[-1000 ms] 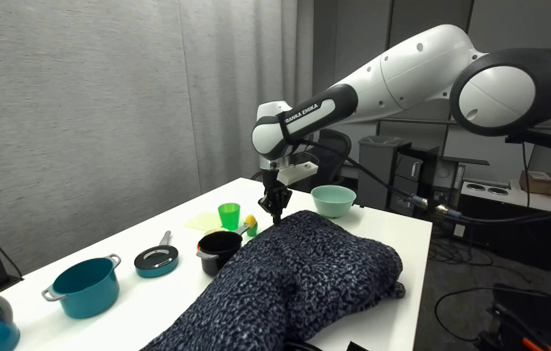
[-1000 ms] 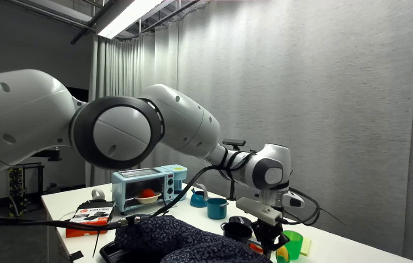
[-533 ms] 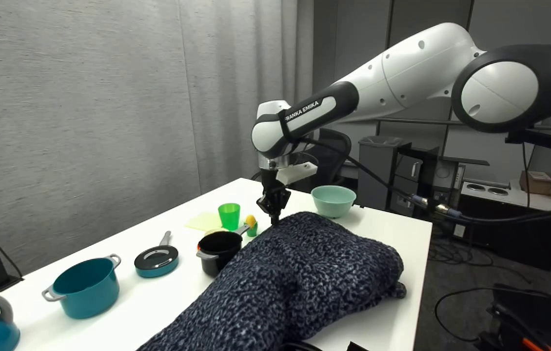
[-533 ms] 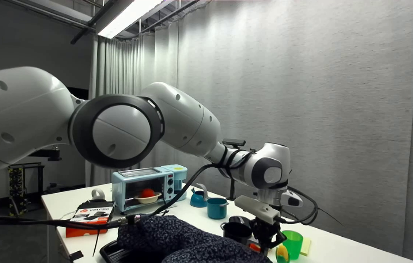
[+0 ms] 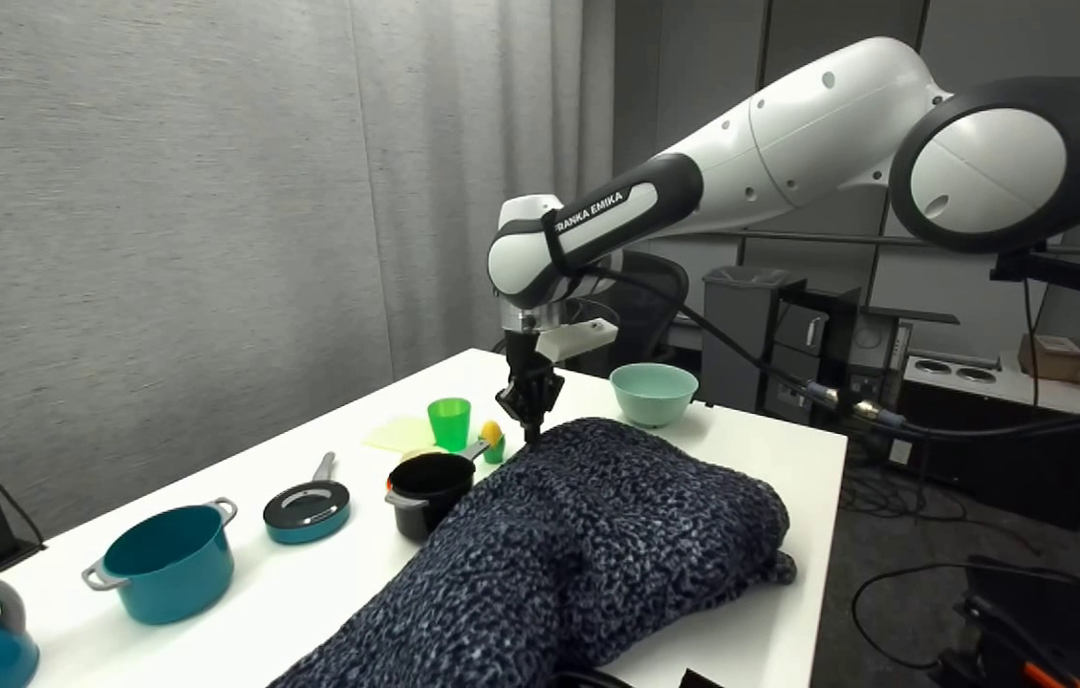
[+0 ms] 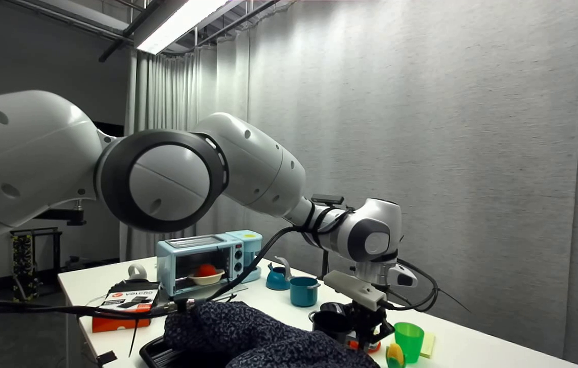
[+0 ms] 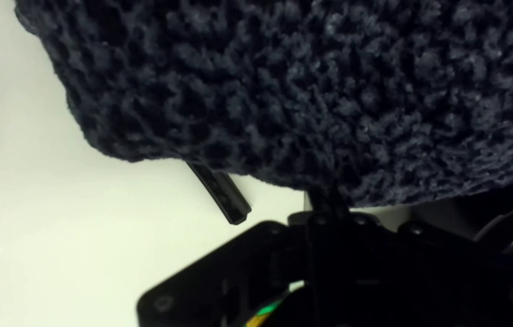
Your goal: Unfold the blanket once
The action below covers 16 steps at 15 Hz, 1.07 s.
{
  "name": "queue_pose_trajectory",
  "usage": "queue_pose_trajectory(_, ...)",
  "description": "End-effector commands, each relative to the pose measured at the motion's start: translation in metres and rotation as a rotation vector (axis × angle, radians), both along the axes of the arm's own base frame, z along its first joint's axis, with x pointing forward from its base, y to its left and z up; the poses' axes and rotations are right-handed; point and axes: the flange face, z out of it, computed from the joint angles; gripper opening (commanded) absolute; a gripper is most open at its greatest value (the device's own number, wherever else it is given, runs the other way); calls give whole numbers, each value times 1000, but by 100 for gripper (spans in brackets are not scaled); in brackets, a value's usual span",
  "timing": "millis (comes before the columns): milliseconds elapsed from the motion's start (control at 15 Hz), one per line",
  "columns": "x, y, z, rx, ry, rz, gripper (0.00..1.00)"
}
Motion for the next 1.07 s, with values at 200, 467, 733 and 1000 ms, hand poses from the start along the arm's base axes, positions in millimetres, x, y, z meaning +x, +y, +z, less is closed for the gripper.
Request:
queue_pose_trajectory(200,0,-1,0,0,1,0,2)
queue_pose_trajectory(467,0,-1,0,0,1,0,2)
queue_pose_trajectory(733,0,-1,0,0,1,2,0)
queue_pose_trajectory(1000,0,-1,1,8,1,-8,27)
